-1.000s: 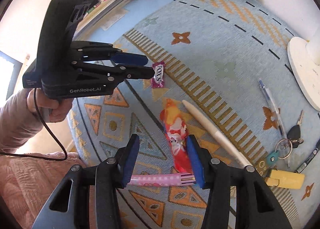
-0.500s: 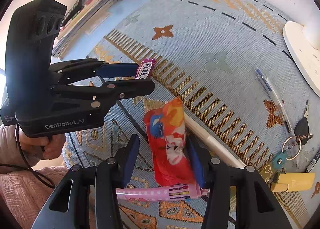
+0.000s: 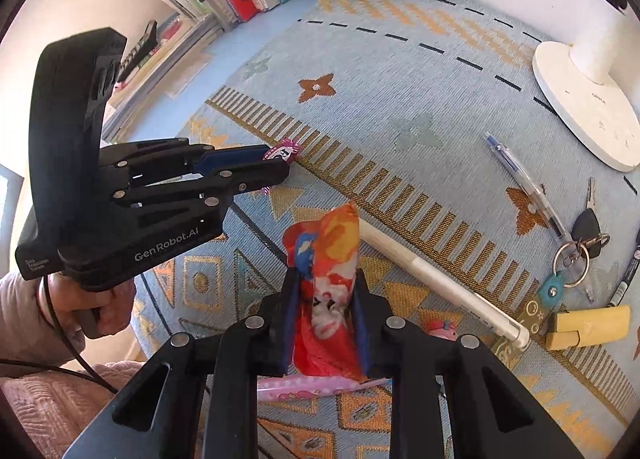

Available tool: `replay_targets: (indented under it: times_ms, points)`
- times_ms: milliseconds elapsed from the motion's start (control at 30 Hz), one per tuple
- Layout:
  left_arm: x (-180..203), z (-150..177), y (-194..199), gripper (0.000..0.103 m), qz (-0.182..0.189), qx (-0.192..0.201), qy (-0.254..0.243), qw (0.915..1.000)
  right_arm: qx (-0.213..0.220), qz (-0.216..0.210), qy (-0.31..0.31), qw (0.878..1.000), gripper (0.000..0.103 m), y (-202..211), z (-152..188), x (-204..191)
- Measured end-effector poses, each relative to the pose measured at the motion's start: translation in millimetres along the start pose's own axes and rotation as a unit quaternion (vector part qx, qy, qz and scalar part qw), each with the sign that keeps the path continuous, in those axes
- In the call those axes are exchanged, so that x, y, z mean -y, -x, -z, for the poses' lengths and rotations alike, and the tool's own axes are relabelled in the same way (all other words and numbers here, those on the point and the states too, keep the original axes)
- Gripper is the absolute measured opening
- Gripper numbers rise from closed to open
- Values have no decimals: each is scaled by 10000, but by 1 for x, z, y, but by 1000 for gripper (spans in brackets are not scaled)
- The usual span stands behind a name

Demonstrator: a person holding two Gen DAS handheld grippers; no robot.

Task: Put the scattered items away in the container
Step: 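Grasp the pink FOXS candy bar with left tool while right tool grasps the red snack bag, then carry the candy bar with left tool over the basket while right tool carries the snack bag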

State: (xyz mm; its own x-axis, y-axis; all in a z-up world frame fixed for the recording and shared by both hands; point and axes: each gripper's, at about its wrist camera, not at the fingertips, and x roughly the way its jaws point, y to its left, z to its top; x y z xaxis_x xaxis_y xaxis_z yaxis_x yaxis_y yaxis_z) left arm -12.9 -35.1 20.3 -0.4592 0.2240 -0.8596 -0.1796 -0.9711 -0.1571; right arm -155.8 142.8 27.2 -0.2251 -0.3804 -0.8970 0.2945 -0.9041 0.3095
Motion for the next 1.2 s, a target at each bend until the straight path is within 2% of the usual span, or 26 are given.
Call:
replay_targets:
  times_ms: [367,567,700,933,1067,1200]
  points:
    - [60,-22,45,13,33,356,-542,9979,746,33,-626,9952,25,76,20,21]
    - [121,-43,63,13,316,536,-897,9940,1166,250,-943,9884,25,121,51,42]
    - [177,-57,73,13,575,709,-1315,9871,1514,440,-1239,9797,25,163,81,66]
    - [304,-75,77,13,1264,820,-2096,9661,2154,870,-2055,9507,25,240,153,128]
    - [380,-78,68,13,1685,807,-2500,9501,2360,1138,-2614,9290,25,277,203,172]
    - [449,-78,54,13,2013,716,-2812,9356,2504,1422,-3211,9022,25,305,256,213]
